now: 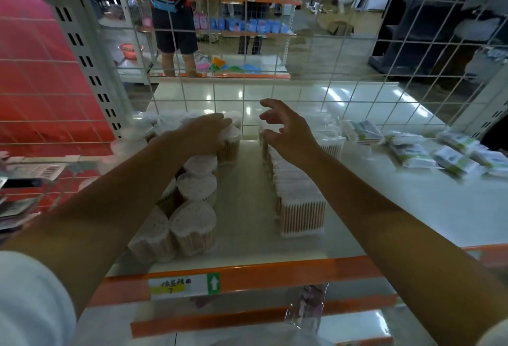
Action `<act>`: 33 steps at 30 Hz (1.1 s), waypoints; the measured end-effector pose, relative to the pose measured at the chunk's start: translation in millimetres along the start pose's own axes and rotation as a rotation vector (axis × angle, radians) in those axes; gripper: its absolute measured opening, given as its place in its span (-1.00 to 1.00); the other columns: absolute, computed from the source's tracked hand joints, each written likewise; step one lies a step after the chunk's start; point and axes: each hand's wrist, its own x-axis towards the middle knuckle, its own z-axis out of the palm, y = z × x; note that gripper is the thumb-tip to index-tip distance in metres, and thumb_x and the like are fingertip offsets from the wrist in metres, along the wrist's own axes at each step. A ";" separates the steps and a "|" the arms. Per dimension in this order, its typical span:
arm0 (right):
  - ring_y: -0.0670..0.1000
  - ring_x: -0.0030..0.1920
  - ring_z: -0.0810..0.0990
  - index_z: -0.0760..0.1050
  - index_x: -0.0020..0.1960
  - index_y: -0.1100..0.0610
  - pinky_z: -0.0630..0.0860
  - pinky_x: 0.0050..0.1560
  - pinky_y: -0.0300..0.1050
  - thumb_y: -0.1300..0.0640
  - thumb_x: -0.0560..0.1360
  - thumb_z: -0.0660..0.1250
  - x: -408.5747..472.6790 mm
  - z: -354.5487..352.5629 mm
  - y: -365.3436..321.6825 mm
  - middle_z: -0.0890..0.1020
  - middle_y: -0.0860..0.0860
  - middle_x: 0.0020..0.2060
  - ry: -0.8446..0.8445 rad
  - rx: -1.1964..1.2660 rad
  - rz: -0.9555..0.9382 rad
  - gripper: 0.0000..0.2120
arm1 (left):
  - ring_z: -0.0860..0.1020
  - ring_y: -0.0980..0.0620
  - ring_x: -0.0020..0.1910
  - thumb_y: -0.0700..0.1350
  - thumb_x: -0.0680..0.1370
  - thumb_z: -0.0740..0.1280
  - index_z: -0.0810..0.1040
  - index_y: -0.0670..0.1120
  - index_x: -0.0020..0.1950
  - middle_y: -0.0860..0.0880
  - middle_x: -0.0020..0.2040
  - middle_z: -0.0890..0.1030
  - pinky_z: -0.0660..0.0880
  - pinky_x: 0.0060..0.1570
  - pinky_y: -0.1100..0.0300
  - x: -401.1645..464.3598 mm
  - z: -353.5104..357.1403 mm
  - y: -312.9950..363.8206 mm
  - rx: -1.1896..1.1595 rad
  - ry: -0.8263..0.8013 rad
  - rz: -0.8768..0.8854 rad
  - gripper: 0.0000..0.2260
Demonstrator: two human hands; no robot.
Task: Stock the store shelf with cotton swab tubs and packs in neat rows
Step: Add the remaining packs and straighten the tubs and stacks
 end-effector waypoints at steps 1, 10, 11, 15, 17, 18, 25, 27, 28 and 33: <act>-0.01 0.24 0.46 0.30 0.38 0.10 0.32 0.08 -0.24 0.28 0.48 0.30 -0.8 1.4 1.0 0.53 0.07 0.21 -0.003 0.006 0.001 -0.50 | 0.30 -0.10 0.38 -0.10 0.59 0.20 0.22 -0.14 0.46 -0.15 0.44 0.26 0.26 0.34 0.09 -1.9 1.2 -0.4 0.001 0.004 0.031 -0.55; 0.01 0.25 0.45 0.29 0.38 0.11 0.30 0.09 -0.26 0.29 0.48 0.29 -4.2 9.1 3.8 0.53 0.09 0.21 -0.024 0.032 -0.012 -0.50 | 0.16 -0.11 0.46 -0.12 0.58 0.21 0.17 -0.13 0.49 -0.15 0.51 0.12 0.13 0.41 0.01 2.3 2.2 0.9 0.081 0.067 0.111 -0.50; 0.01 0.25 0.45 0.30 0.38 0.11 0.30 0.09 -0.27 0.29 0.48 0.29 -4.5 9.1 4.4 0.53 0.09 0.21 -0.024 0.033 -0.013 -0.51 | 0.19 -0.12 0.45 -0.09 0.58 0.21 0.22 -0.12 0.47 -0.16 0.49 0.17 0.18 0.40 -0.02 3.6 5.1 -0.5 0.046 0.056 0.083 -0.53; 0.01 0.25 0.45 0.30 0.38 0.11 0.30 0.09 -0.29 0.28 0.49 0.29 -5.7 8.4 6.6 0.53 0.10 0.20 -0.024 0.040 -0.005 -0.52 | 0.36 -0.09 0.34 0.01 0.57 0.21 0.42 -0.12 0.33 -0.14 0.38 0.38 0.34 0.28 -0.04 -2.9 0.5 -0.9 0.134 0.074 0.088 -0.63; 0.01 0.26 0.45 0.29 0.38 0.11 0.30 0.09 -0.28 0.27 0.49 0.29 -6.3 7.8 7.7 0.53 0.10 0.21 -0.029 0.033 -0.004 -0.52 | 0.44 -0.04 0.23 -0.06 0.58 0.20 0.47 -0.12 0.23 -0.11 0.25 0.48 0.41 0.20 0.04 -5.5 -2.4 1.2 0.206 0.062 0.124 -0.73; 0.01 0.26 0.45 0.29 0.39 0.11 0.29 0.09 -0.28 0.27 0.49 0.29 -6.6 7.4 8.4 0.53 0.10 0.21 -0.032 0.030 -0.003 -0.52 | 0.45 0.00 0.19 -0.11 0.59 0.19 0.48 -0.10 0.19 -0.07 0.19 0.49 0.43 0.17 0.09 -4.8 1.4 -0.7 0.156 0.017 0.134 -0.79; 0.03 0.25 0.47 0.32 0.38 0.13 0.31 0.08 -0.33 0.28 0.49 0.29 -10.8 7.6 10.4 0.53 0.11 0.21 -0.033 0.009 -0.004 -0.53 | 0.30 -0.10 0.38 -0.19 0.59 0.18 0.29 -0.14 0.44 -0.14 0.42 0.32 0.24 0.34 0.05 -5.1 -5.9 8.5 0.119 -0.007 0.071 -0.60; 0.03 0.25 0.47 0.32 0.38 0.13 0.30 0.08 -0.33 0.28 0.50 0.28 -12.2 7.5 11.0 0.53 0.11 0.21 -0.034 0.004 -0.002 -0.54 | 0.30 -0.12 0.38 -0.17 0.58 0.19 0.29 -0.15 0.44 -0.15 0.43 0.32 0.24 0.34 0.04 -6.1 -8.1 10.1 0.076 0.013 0.071 -0.59; 0.03 0.25 0.47 0.32 0.38 0.14 0.30 0.07 -0.33 0.27 0.50 0.28 -12.8 7.6 11.4 0.53 0.11 0.21 -0.034 -0.001 -0.003 -0.54 | 0.35 -0.12 0.34 -0.16 0.59 0.19 0.33 -0.15 0.41 -0.15 0.38 0.37 0.30 0.32 0.04 -6.1 -4.4 7.2 0.073 0.041 0.035 -0.62; 0.02 0.25 0.46 0.32 0.38 0.13 0.23 -0.08 -0.54 0.28 0.49 0.29 -15.2 8.6 13.0 0.53 0.10 0.20 -0.024 -0.002 -0.001 -0.53 | 0.53 -0.06 0.00 -0.01 0.58 0.17 0.52 -0.18 0.05 -0.12 0.01 0.55 0.49 0.03 -0.03 -13.2 -3.1 7.6 -0.027 0.173 -0.014 -0.73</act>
